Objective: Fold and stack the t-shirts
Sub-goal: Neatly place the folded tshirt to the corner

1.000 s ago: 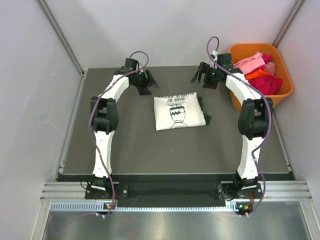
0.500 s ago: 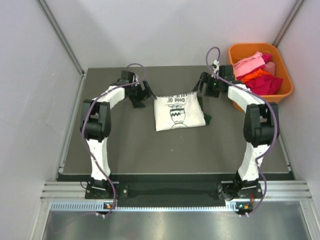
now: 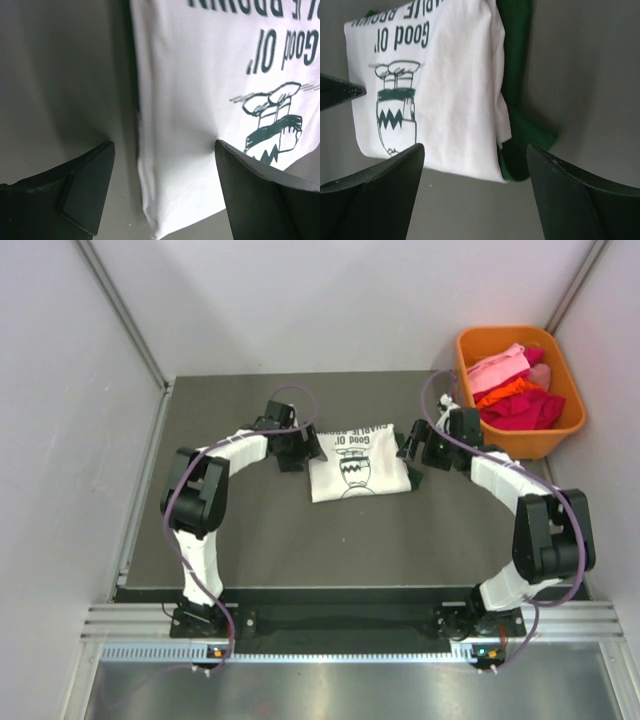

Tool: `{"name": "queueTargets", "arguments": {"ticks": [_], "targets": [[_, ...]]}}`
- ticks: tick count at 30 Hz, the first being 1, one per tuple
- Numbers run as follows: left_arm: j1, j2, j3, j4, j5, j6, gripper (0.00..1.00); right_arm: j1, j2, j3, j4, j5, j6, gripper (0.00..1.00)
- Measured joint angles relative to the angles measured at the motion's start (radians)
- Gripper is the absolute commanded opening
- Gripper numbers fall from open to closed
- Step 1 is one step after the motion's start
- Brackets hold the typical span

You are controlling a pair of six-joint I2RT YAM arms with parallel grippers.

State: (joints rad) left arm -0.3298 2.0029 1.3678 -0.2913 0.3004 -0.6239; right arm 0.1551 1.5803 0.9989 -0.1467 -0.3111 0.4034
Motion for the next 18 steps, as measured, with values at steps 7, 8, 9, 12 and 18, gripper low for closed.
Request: {"name": "queueTargets", "arguments": {"ticks": [7,8,9,12,18], "targets": [[-0.044,0.007,0.003,0.002,-0.050,-0.010,0.63,0.004,-0.091,-0.128,0.075,0.000,0.008,0.84],[-0.042,0.009,0.003,0.001,-0.053,-0.011,0.63,0.004,-0.091,-0.130,0.082,-0.001,0.009,0.84],[-0.041,0.011,0.003,0.001,-0.057,-0.013,0.63,0.004,-0.091,-0.132,0.089,-0.002,0.009,0.84],[-0.037,0.011,0.001,0.003,-0.065,-0.019,0.71,0.005,-0.090,-0.135,0.110,-0.007,0.009,0.84],[-0.037,-0.032,-0.067,0.058,-0.055,-0.031,0.70,0.005,-0.089,-0.135,0.139,-0.016,0.010,0.84]]}}
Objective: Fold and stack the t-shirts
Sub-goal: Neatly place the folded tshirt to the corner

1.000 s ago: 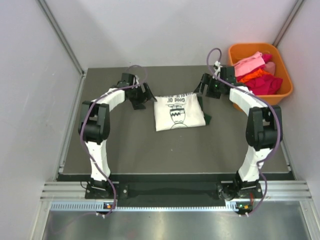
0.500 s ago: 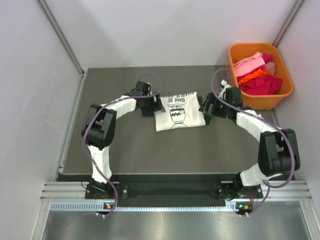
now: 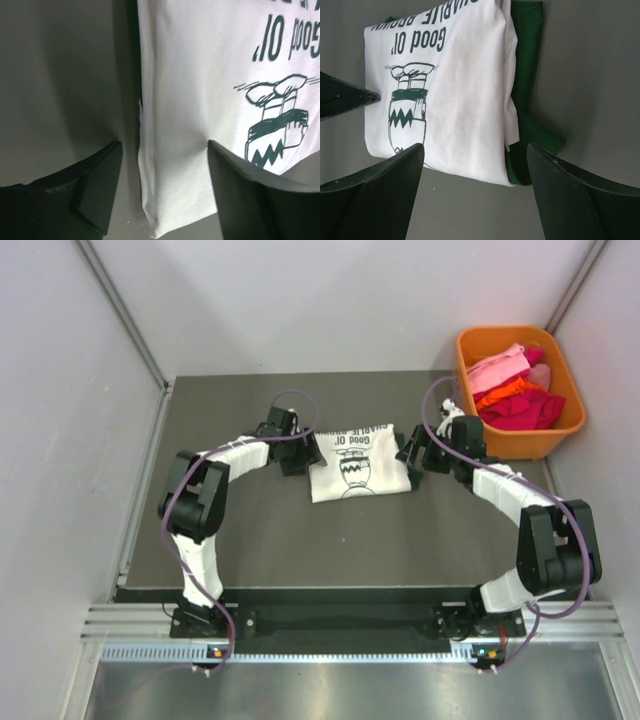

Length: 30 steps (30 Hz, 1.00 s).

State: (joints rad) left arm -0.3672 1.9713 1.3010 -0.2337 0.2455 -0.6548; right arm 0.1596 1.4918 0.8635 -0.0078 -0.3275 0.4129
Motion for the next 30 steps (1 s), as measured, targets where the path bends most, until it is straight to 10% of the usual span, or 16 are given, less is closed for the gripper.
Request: {"name": "queueTargets", "arguments": {"ticks": [21,30], "targets": [[0.003,0.008,-0.051,0.021,0.053,-0.014,0.00,0.000,0.025,0.000,0.008,-0.012,0.000,0.84],[0.042,0.017,-0.022,-0.037,0.080,0.027,0.00,0.000,0.025,-0.006,0.011,-0.006,-0.001,0.83]]}}
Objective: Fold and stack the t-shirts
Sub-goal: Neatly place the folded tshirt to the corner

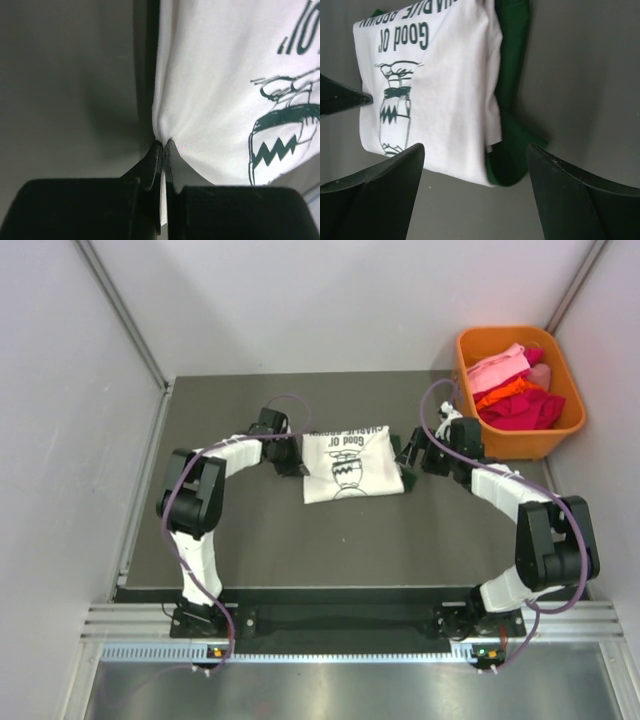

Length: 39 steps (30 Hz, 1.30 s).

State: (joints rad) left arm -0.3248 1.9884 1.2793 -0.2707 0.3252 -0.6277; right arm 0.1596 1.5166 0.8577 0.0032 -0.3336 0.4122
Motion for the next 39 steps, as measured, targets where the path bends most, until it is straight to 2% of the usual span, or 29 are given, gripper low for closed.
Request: {"name": "queueTargets", "arguments": {"ticks": [5,7,10,11,15,17,21,26,29,32,34,37,39], "targets": [[0.112,-0.003,0.049,-0.138,-0.095,0.074,0.00,0.000,0.000,-0.008,-0.002,0.002,0.000,0.84],[0.183,-0.005,0.087,-0.218,-0.206,0.101,0.00,0.000,0.000,-0.013,0.000,0.003,0.000,0.84],[0.281,0.007,0.156,-0.337,-0.464,0.122,0.02,0.000,0.000,-0.014,0.002,0.001,0.002,0.83],[0.322,0.021,0.185,-0.385,-0.566,0.122,0.24,0.000,0.000,-0.014,0.005,-0.002,0.003,0.83],[0.421,0.093,0.283,-0.566,-0.871,0.071,0.94,0.000,0.000,-0.015,0.006,-0.008,0.006,0.83],[0.438,0.124,0.337,-0.696,-1.033,-0.026,0.95,0.000,0.000,-0.016,0.008,-0.009,0.008,0.83],[0.426,0.087,0.331,-0.783,-1.139,-0.100,0.96,0.000,0.000,-0.021,0.010,-0.009,0.008,0.83],[0.378,-0.170,0.224,-0.734,-1.080,-0.069,0.99,0.000,0.000,-0.021,0.012,-0.012,0.009,0.83],[0.331,-0.381,0.171,-0.611,-0.947,-0.019,0.99,0.000,0.000,-0.021,0.012,-0.017,0.010,0.83],[0.271,-0.555,0.109,-0.468,-0.715,0.013,0.99,0.000,0.000,-0.021,0.013,-0.020,0.010,0.83],[0.234,-0.582,0.097,-0.409,-0.584,0.017,0.98,0.000,0.000,-0.021,0.014,-0.021,0.011,0.83],[0.161,-0.527,0.097,-0.323,-0.441,0.017,0.96,0.000,0.000,-0.029,0.026,-0.020,0.011,0.83],[0.087,-0.449,0.105,-0.291,-0.378,0.015,0.87,0.000,0.000,-0.038,0.031,-0.019,0.011,0.83]]}}
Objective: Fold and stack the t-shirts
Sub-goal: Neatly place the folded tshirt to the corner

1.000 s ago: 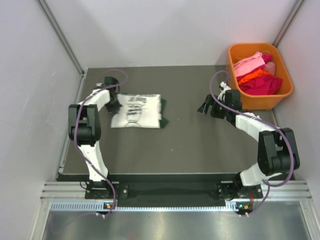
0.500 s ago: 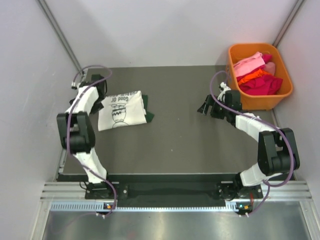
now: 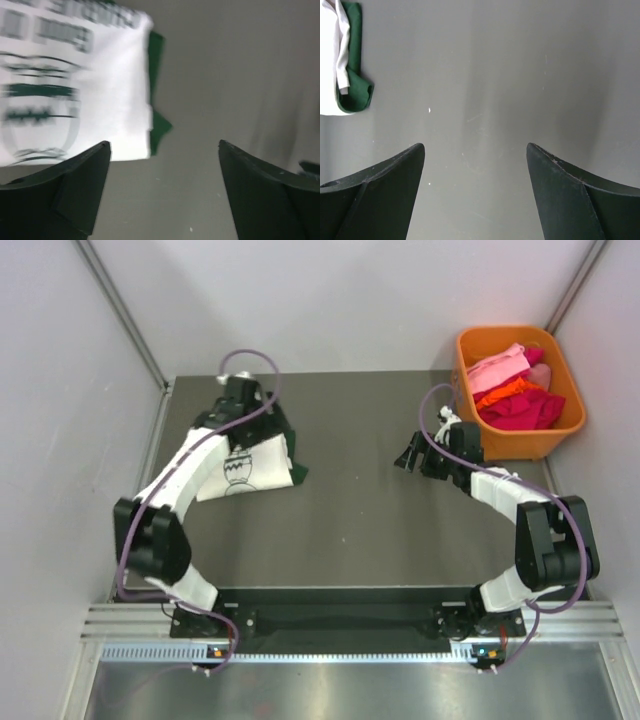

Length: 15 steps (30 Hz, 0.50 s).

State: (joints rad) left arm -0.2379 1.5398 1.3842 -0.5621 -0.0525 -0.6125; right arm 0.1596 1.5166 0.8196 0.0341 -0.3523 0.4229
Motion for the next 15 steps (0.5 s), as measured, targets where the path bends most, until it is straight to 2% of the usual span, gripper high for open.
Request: {"name": "queueTargets", "arguments": {"ticks": [3,5,7,15], "targets": [[-0.100,0.138,0.043,0.024,0.071,-0.003,0.79,0.000,0.000,-0.004,0.002,0.001,0.000,0.83],[-0.152,0.229,0.087,0.027,0.104,-0.003,0.69,0.000,0.000,-0.004,0.004,0.002,0.000,0.83],[-0.174,0.286,0.114,0.028,0.122,0.001,0.67,0.000,0.000,-0.004,0.004,0.004,0.000,0.83],[-0.169,0.443,0.178,0.015,0.104,0.015,0.58,0.000,0.000,-0.008,0.004,0.008,0.000,0.83]]}}
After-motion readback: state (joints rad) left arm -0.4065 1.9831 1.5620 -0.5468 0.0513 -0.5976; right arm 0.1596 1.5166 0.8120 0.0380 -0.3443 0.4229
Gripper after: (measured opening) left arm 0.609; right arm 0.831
